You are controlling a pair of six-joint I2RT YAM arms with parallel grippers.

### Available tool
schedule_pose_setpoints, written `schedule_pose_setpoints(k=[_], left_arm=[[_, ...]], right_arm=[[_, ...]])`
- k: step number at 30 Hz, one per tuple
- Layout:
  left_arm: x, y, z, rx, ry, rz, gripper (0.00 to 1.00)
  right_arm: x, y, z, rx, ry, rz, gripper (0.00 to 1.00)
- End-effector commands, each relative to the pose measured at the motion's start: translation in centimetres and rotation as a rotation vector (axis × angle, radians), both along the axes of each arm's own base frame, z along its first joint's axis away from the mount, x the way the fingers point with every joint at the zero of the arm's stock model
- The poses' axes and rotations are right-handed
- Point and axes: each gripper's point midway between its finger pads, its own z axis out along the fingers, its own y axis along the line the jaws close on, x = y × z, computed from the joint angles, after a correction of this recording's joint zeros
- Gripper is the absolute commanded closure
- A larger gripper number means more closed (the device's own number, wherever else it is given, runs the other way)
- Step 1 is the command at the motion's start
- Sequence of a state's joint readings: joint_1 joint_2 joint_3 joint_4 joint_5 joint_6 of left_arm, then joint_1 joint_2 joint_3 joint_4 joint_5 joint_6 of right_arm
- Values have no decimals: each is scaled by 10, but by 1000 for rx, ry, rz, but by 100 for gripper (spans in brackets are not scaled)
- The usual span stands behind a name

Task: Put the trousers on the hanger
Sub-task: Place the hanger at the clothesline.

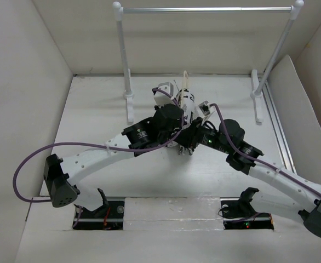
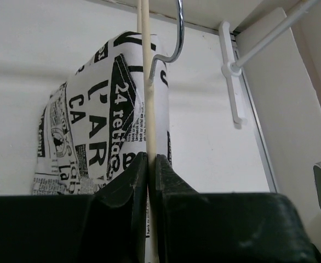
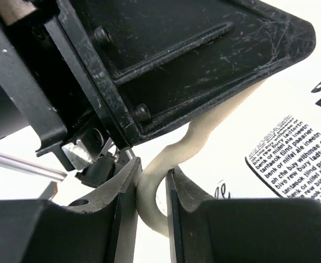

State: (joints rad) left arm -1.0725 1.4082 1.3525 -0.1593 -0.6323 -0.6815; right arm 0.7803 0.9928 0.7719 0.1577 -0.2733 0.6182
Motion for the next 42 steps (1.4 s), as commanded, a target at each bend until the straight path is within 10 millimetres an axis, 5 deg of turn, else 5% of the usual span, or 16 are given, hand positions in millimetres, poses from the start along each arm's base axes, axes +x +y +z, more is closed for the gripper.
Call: schedule_pose_setpoints(k=[1, 4, 6, 7, 10, 13, 18, 23, 33, 39, 42], left_arm=[[-16, -7, 63, -181, -75, -72, 100], [-17, -9, 85, -208, -105, -93, 94], [-19, -10, 103, -227, -137, -113, 81], [-20, -8, 120, -243, -166, -120, 65], [-22, 0, 155, -303, -209, -142, 46], [-17, 23, 190, -372, -266, -157, 36], [-17, 42, 216, -400, -305, -165, 31], [-9, 55, 200, -382, -277, -153, 31], [-21, 70, 81, -275, -76, -117, 31], [-28, 91, 56, -238, -40, -64, 31], [-26, 96, 55, -232, -39, -46, 31]], right_arm=[[6, -2, 44, 129, -102, -27, 100], [5, -2, 59, 163, -110, -24, 100], [9, -8, 75, 198, -142, -44, 100], [10, -10, 81, 215, -155, -47, 100], [17, -21, 103, 245, -209, -48, 100], [28, -35, 122, 238, -276, -56, 100], [46, -56, 141, 252, -336, -97, 100], [66, -90, 185, 249, -448, -144, 100], [117, -175, 254, 233, -622, -313, 100], [105, -214, 300, 220, -750, -397, 100], [109, -231, 307, 208, -755, -444, 100]])
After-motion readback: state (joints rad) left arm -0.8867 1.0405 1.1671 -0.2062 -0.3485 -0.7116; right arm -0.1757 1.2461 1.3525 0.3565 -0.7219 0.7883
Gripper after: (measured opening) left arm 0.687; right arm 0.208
